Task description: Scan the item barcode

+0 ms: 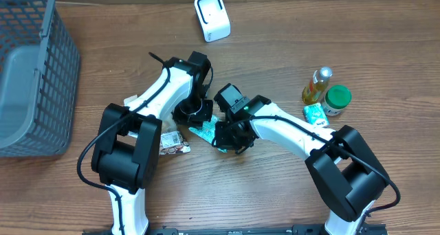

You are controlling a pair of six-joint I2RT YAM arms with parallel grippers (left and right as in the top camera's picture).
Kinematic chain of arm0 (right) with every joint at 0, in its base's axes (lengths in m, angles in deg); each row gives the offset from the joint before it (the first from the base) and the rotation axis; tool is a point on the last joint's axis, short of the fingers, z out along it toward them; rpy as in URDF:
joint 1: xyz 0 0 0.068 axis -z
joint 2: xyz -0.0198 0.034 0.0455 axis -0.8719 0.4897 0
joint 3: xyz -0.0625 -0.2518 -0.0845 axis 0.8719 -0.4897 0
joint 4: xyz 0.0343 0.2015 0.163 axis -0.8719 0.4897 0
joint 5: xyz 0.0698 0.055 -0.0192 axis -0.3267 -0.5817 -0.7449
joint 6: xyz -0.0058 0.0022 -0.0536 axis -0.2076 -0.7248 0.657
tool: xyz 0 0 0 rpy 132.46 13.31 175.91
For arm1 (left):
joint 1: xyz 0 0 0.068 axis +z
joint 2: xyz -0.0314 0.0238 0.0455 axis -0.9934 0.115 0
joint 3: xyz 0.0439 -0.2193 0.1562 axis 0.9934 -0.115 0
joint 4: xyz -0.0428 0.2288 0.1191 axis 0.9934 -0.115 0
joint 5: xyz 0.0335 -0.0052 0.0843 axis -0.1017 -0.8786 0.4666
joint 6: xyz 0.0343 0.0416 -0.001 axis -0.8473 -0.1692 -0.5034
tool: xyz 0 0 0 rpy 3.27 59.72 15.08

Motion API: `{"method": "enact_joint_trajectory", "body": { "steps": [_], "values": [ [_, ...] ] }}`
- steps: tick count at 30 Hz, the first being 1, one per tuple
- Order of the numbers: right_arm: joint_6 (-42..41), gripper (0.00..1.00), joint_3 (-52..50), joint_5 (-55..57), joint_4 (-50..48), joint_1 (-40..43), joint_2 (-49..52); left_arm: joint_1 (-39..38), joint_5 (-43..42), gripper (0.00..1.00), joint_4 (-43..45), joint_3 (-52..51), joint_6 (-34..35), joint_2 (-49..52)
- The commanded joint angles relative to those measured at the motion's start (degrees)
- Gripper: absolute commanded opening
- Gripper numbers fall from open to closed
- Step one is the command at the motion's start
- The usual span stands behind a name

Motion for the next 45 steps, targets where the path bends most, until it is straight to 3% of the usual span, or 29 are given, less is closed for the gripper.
{"method": "enact_joint_trajectory", "body": {
  "steps": [1, 10, 15, 23, 30, 37, 45],
  "values": [
    [-1.36, 0.04, -1.66, 0.96, -1.01, -0.24, -1.53, 0.26, 0.83, 0.08, 4.42, -3.34, 2.27, 0.24],
    [-4.76, 0.04, -4.0, 0.26, -1.46, -0.22, -1.53, 0.61, 4.59, 0.04, 5.95, -3.87, 2.21, 0.22],
    [-1.29, 0.05, 0.85, -10.27, 1.75, 0.68, -1.99, 1.16, 4.9, 0.04, 5.9, -1.75, 2.23, 0.15],
    [1.53, 0.06, 9.6, -1.07, 8.33, 1.07, -2.51, 1.42, 4.2, 0.04, 0.04, 8.92, 2.19, -0.07],
    [1.22, 0.05, 7.08, 0.94, 6.4, 0.61, -2.49, 1.42, 4.33, 0.04, -3.45, 8.87, 1.14, -0.04],
    [-4.15, 0.05, 0.98, 0.83, 2.14, 0.37, -2.49, 0.61, 6.4, 0.04, 1.68, 4.55, 1.57, -0.02],
    [-4.61, 0.05, -2.14, 0.92, -2.36, -1.4, -2.49, 0.63, 6.19, 0.04, 4.7, 2.16, 1.57, -0.02]
  ]
}}
